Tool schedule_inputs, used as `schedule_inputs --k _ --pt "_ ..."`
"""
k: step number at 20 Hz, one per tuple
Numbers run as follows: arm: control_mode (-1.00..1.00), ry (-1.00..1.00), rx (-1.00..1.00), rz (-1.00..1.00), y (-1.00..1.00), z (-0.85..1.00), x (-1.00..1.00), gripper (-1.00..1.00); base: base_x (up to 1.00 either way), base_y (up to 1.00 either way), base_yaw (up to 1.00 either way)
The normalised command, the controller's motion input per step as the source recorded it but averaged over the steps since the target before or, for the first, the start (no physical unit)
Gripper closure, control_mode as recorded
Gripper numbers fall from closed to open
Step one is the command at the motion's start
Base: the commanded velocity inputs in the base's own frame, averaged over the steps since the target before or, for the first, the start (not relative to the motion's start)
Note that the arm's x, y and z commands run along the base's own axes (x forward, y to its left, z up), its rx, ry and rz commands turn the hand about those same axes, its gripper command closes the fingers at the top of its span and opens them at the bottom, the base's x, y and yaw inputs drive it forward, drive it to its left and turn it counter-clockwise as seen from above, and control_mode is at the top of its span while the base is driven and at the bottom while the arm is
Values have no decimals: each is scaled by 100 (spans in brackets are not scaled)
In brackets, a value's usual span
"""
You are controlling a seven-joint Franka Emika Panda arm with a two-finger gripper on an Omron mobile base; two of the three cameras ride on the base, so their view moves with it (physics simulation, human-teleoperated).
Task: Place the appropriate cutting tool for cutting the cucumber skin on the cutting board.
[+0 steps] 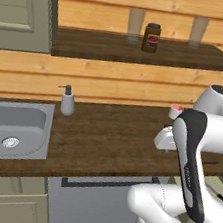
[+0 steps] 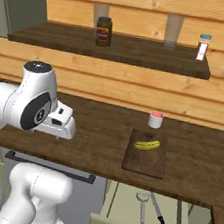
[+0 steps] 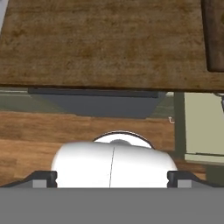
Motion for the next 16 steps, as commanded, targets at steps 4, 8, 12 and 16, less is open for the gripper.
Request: schedule_inputs --k 4,8,12,16 --pt "-100 -3 0 0 -46 0 0 -100 0 0 0" --pt "-100 -2 0 2 -56 0 0 -100 0 0 0" --pt "-100 -1 0 4 -53 0 0 -100 0 0 0" --pt "-100 -1 0 1 -38 -5 0 -100 0 0 0"
